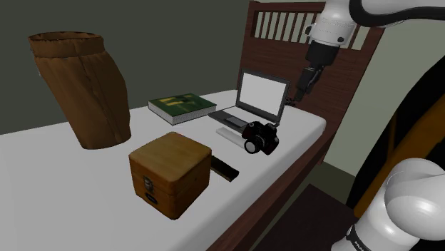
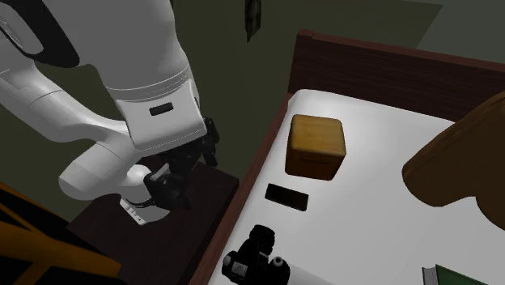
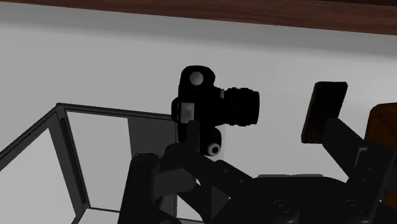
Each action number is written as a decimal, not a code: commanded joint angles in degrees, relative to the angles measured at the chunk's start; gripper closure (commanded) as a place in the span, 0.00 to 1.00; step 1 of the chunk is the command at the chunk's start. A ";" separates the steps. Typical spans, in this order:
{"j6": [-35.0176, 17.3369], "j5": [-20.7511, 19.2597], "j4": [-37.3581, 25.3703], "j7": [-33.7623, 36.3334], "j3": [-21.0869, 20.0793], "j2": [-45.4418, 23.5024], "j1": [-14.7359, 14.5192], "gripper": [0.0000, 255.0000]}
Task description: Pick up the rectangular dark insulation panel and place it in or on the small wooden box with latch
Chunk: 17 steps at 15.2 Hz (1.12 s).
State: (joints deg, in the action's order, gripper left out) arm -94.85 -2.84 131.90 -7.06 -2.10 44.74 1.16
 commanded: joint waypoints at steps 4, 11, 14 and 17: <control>-3.99 0.98 1.77 1.50 -1.81 -3.33 -0.86 0.00; -13.25 2.67 3.80 4.96 -6.08 -13.08 -2.72 0.00; -17.07 3.00 3.74 6.50 -7.91 -18.03 -3.40 0.00; -20.69 3.01 3.11 8.12 -9.73 -23.36 -3.99 0.00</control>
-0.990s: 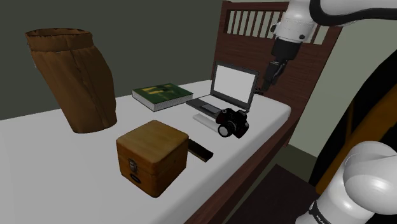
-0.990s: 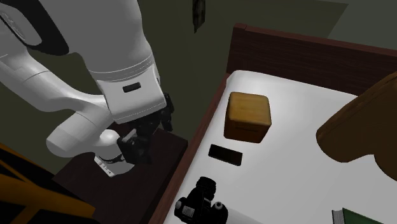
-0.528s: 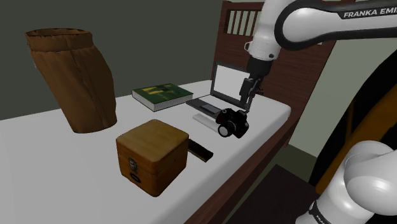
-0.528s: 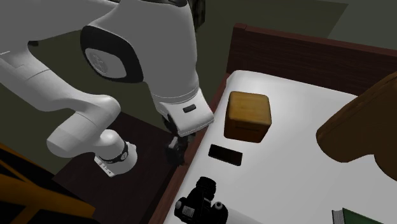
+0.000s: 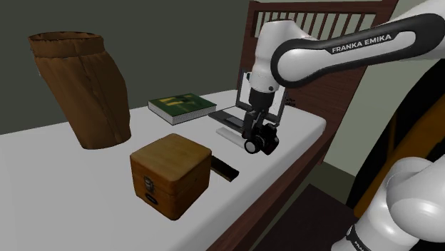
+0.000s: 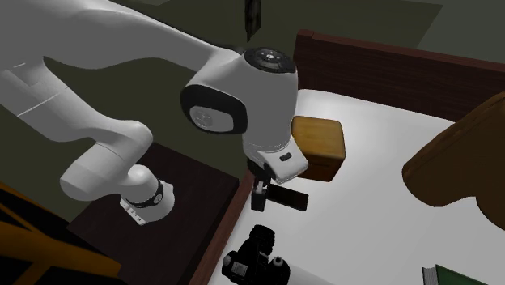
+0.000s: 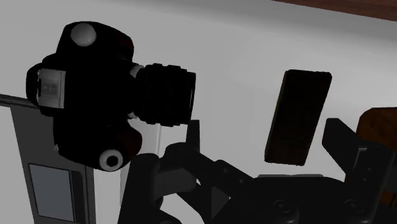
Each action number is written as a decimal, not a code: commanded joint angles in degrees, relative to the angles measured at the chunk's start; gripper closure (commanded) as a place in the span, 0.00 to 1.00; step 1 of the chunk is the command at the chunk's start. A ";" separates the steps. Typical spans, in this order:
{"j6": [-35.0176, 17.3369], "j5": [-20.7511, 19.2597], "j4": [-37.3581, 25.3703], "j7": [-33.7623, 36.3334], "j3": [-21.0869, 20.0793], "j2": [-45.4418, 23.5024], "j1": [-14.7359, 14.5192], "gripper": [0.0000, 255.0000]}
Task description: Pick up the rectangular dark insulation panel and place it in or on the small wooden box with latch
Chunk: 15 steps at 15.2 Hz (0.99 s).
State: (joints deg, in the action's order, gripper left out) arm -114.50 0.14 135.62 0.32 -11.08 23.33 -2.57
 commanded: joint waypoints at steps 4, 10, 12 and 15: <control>-5.47 -0.62 -2.31 3.12 -3.08 -9.58 -0.96 0.00; -10.90 -3.24 -6.71 7.27 -5.92 -21.90 -2.26 0.00; -11.95 -3.65 -6.68 7.69 -6.01 -23.12 -2.40 0.00; -14.23 -4.25 -5.61 8.11 -5.97 -24.40 -2.37 0.00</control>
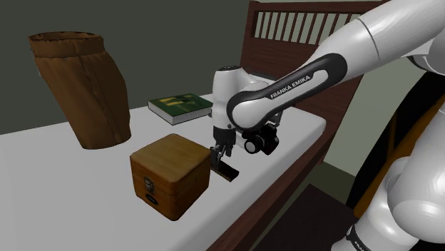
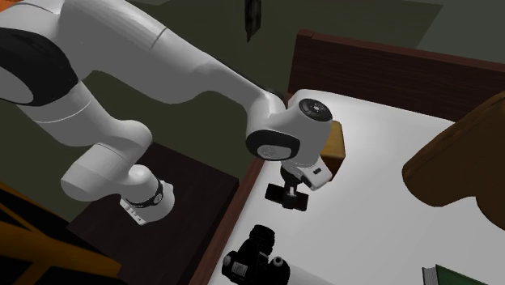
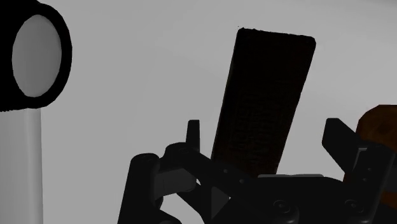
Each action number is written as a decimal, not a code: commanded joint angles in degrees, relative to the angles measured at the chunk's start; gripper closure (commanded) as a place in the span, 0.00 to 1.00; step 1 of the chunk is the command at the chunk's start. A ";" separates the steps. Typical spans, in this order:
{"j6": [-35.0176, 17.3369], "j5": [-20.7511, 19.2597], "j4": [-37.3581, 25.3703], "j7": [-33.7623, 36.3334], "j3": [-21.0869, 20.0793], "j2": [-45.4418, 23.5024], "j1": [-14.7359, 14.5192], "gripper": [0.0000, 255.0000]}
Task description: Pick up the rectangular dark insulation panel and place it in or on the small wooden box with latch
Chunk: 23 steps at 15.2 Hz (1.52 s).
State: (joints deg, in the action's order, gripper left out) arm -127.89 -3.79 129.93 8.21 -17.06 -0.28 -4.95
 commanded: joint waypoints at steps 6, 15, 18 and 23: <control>-3.55 -1.15 1.21 0.80 0.11 -2.48 0.04 0.00; -3.54 -1.15 1.21 0.80 0.11 -2.47 0.04 1.00; -3.55 -1.15 1.22 0.80 0.11 -2.47 0.04 1.00; -2.06 -0.65 0.68 0.39 0.07 -1.45 0.06 1.00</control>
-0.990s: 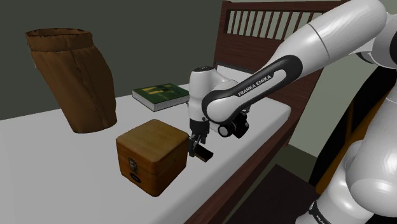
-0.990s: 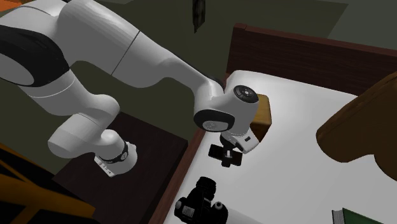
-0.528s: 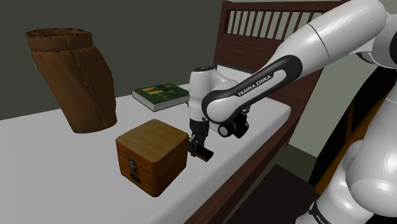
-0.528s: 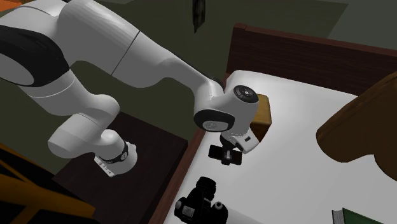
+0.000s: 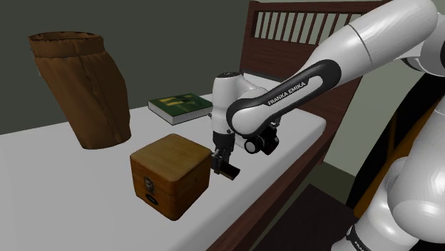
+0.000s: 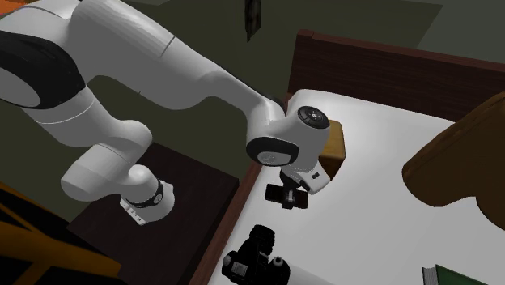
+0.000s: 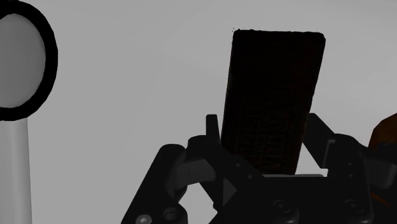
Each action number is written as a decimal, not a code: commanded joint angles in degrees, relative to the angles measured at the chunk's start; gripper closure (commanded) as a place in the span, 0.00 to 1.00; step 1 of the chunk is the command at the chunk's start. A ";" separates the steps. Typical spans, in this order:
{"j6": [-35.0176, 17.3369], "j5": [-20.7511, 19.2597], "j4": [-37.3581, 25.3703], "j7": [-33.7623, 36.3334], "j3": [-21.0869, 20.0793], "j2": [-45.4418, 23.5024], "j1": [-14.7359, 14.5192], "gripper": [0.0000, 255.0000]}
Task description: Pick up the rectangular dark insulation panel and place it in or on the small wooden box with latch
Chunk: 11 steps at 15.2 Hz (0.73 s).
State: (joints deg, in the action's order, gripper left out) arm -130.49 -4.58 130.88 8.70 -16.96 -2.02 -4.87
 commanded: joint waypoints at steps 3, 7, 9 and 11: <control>2.79 0.82 -1.16 -0.66 -0.04 1.74 0.01 1.00; 5.82 1.59 -2.52 -1.32 -0.02 3.50 0.03 1.00; 7.34 1.92 -3.28 -1.62 0.01 4.31 0.03 1.00; 8.86 2.21 -4.09 -1.89 0.05 5.06 0.03 1.00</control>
State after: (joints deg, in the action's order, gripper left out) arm -122.48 -2.52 127.28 6.90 -16.91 2.69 -4.82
